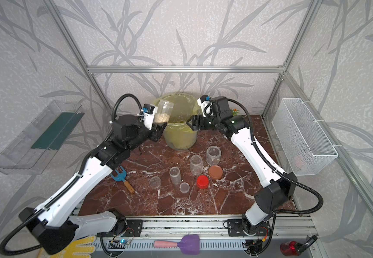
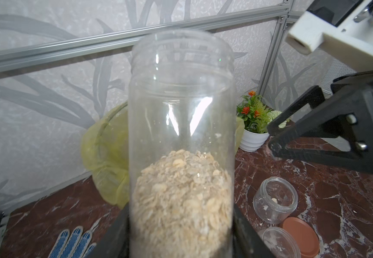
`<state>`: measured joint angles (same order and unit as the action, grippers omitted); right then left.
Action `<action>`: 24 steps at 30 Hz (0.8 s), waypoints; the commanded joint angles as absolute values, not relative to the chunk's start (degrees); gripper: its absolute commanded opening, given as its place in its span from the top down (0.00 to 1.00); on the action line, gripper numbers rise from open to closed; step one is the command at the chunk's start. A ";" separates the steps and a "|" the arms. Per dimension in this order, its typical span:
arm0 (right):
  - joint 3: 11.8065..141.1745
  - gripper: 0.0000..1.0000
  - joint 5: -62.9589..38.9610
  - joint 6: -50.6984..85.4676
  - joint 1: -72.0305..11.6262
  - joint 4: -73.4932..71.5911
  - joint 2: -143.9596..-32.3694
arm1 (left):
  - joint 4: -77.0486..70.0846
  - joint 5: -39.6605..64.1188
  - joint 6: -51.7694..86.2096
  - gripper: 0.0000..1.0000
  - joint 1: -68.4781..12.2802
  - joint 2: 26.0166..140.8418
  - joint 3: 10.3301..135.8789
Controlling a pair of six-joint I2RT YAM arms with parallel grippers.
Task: Empty expired oatmeal from jars
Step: Pour the expired oatmeal into the trash bin.
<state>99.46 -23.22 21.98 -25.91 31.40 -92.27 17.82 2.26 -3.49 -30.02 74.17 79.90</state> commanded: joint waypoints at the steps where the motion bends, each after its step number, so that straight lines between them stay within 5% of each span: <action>1: 100.61 0.21 -28.42 32.00 -26.54 16.76 -92.99 | 21.08 8.99 -8.28 1.00 -28.59 79.97 87.42; 16: 111.18 0.19 -29.02 49.75 -26.89 3.29 -110.04 | 24.94 18.93 -11.69 1.00 -24.48 94.83 104.14; 24: 127.11 0.24 -31.29 53.94 -27.99 6.55 -122.25 | 27.52 22.19 -12.83 1.00 -23.07 99.46 109.74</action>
<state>122.21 -30.52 51.92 -27.31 5.39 -119.77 27.49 17.93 -9.98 -23.44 99.46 106.63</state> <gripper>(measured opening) 0.764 0.538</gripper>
